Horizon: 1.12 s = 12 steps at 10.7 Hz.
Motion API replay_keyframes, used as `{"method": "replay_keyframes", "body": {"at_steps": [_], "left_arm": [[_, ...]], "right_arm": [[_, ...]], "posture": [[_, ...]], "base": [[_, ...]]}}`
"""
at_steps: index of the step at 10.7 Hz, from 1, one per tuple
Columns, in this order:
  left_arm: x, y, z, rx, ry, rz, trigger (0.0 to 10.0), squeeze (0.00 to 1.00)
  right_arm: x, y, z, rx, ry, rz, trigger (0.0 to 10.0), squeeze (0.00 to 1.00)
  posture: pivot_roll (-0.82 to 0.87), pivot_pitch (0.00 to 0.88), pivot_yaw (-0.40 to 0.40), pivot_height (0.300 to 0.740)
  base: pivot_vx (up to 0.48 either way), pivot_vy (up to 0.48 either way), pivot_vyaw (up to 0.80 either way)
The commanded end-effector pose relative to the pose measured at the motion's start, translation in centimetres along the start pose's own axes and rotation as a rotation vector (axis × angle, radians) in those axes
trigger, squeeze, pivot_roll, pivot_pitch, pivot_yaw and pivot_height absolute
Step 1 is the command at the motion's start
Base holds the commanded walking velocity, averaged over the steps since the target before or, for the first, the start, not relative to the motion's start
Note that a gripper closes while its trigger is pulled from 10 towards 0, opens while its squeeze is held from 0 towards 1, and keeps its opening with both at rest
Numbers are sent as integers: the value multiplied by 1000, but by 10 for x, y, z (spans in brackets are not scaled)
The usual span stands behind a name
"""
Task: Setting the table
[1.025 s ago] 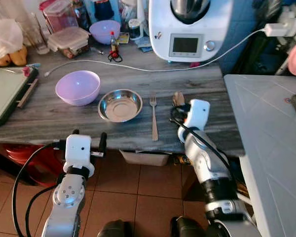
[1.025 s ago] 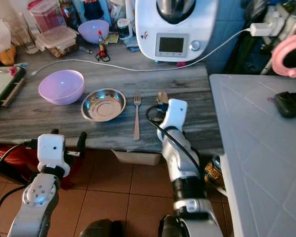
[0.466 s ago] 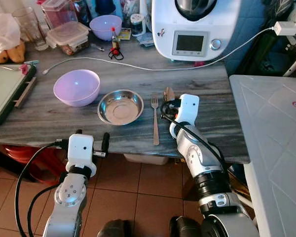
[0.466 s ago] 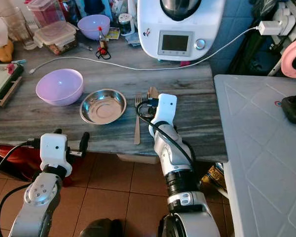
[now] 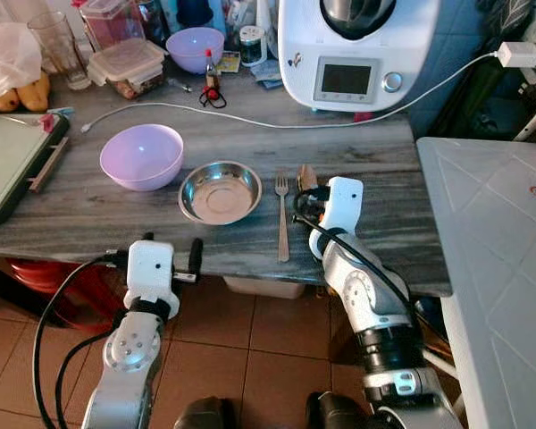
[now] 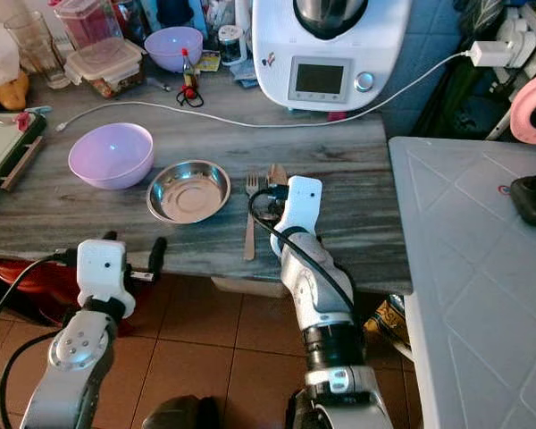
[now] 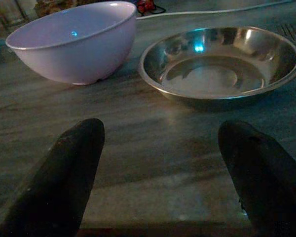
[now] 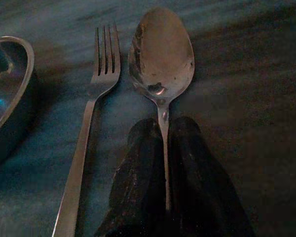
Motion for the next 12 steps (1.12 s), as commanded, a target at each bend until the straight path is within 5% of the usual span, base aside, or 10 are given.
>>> {"method": "replay_keyframes", "body": {"at_steps": [1, 2, 3, 4, 5, 6, 12], "left_arm": [[0, 0, -2, 9, -1, -6, 10000, 0], [-1, -1, -3, 10, 2, -11, 10000, 0], [-1, -1, -2, 9, 3, -13, 10000, 0], [-2, -1, -2, 9, 4, -14, 10000, 0], [-2, -1, -3, 10, 5, -14, 10000, 0], [-2, -2, -3, 9, 4, -15, 10000, 0], [-1, -3, -2, 2, -2, -12, 10000, 0]], "right_arm": [[1, 2, -14, 65, -26, -7, 0, 0], [-1, 3, -13, 70, -20, -9, 0, 0], [-4, 4, -15, 77, -11, -19, 3373, 0], [-10, 4, -18, 92, 4, -36, 10000, 0], [-12, 4, -18, 94, 8, -43, 10000, 102], [-13, 4, -16, 87, 13, -49, 10000, 1000], [-11, 7, 6, -39, -9, -34, 10000, 1000]], "posture": [[-14, 111, 45, 740], [-16, 110, 44, 740], [-15, 110, 42, 740], [-15, 110, 42, 740], [-15, 109, 42, 740], [-15, 108, 43, 740], [-13, 102, 45, 740]], "base": [[0, 0, 0], [0, 0, 0], [0, 0, 0], [0, 0, 0], [0, 0, 0], [0, 0, 0], [0, 0, 0]]}}
Point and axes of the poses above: a point about 5 cm out from each wrist's last joint towards the gripper, its own y axis pointing back from the gripper into the wrist, its own z axis along the axis of the wrist's last joint, x = y × z, the point moved 1 cm from there along -y, pointing out of the wrist towards the gripper, and after that the axes turned 15 degrees about -y, right-handed, at the moved point
